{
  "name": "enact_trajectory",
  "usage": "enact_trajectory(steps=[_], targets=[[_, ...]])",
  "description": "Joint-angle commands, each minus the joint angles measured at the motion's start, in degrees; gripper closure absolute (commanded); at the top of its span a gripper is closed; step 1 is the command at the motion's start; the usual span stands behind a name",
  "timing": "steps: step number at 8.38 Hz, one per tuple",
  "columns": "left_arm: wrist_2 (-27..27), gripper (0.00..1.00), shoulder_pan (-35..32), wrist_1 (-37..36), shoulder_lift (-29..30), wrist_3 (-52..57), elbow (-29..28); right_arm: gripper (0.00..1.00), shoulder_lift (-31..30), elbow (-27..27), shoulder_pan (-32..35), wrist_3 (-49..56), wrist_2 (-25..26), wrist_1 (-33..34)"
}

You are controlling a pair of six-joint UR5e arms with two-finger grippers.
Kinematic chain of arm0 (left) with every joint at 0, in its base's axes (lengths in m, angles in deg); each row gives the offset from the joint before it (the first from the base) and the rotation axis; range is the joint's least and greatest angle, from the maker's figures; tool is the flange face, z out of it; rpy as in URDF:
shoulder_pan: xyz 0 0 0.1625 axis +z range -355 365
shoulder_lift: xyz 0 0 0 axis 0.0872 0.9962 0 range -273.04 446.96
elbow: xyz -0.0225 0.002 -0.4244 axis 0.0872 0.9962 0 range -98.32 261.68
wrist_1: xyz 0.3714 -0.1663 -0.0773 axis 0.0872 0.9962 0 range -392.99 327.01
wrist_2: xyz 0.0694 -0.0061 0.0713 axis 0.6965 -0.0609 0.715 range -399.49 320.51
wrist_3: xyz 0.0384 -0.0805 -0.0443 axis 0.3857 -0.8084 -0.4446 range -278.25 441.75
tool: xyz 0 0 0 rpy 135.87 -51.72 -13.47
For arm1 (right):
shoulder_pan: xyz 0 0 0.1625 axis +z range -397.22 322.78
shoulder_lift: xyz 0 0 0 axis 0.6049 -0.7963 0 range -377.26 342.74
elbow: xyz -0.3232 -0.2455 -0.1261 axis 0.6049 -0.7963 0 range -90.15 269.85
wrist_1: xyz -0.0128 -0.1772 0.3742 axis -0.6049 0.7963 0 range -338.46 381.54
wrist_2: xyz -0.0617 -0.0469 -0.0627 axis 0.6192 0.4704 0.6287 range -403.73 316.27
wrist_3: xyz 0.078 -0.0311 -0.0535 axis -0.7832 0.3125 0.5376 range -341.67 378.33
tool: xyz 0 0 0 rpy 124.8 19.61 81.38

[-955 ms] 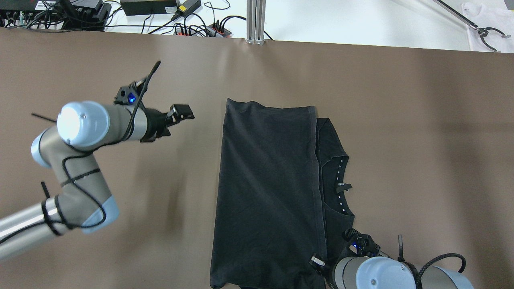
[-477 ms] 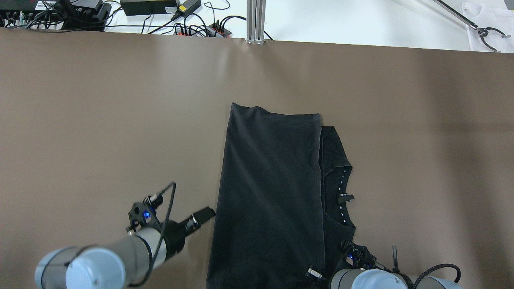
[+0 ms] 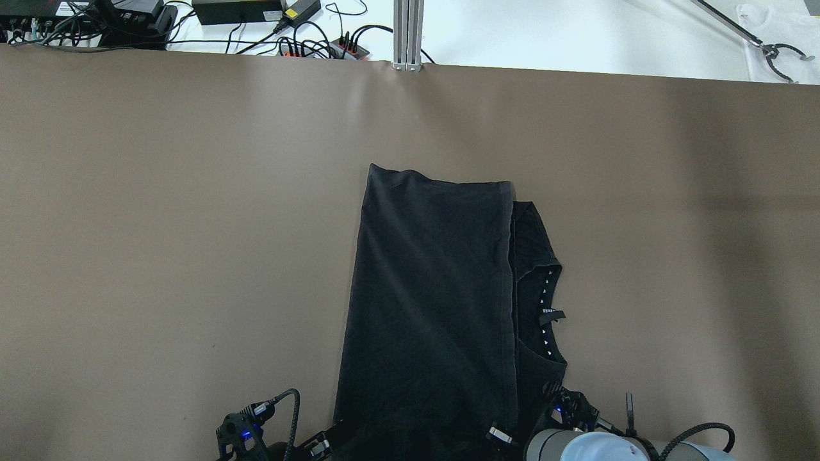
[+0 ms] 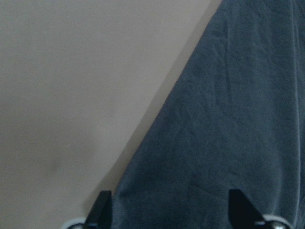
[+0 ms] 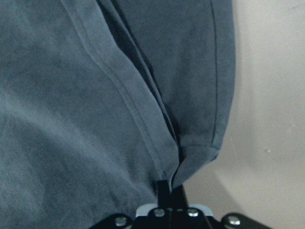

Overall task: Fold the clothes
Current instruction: 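Bring the left gripper to the shirt's near end beside the right gripper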

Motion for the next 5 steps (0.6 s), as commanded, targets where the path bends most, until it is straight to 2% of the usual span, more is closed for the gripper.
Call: enact_trajectory(steps=[1, 4, 5], targets=[[0.22, 0.29, 0.95, 0.32, 0.64, -2.01, -2.17, 1.00, 0.12, 0.04, 0.14, 0.00, 0.15, 0.00], [0.13, 0.41, 1.56, 0.59, 0.82, -2.20, -3.84, 1.00, 0.12, 0.13, 0.40, 0.00, 0.06, 0.00], [0.22, 0.51, 1.74, 0.59, 0.91, -2.81, -3.84, 1.00, 0.12, 0.65, 0.40, 0.00, 0.06, 0.00]])
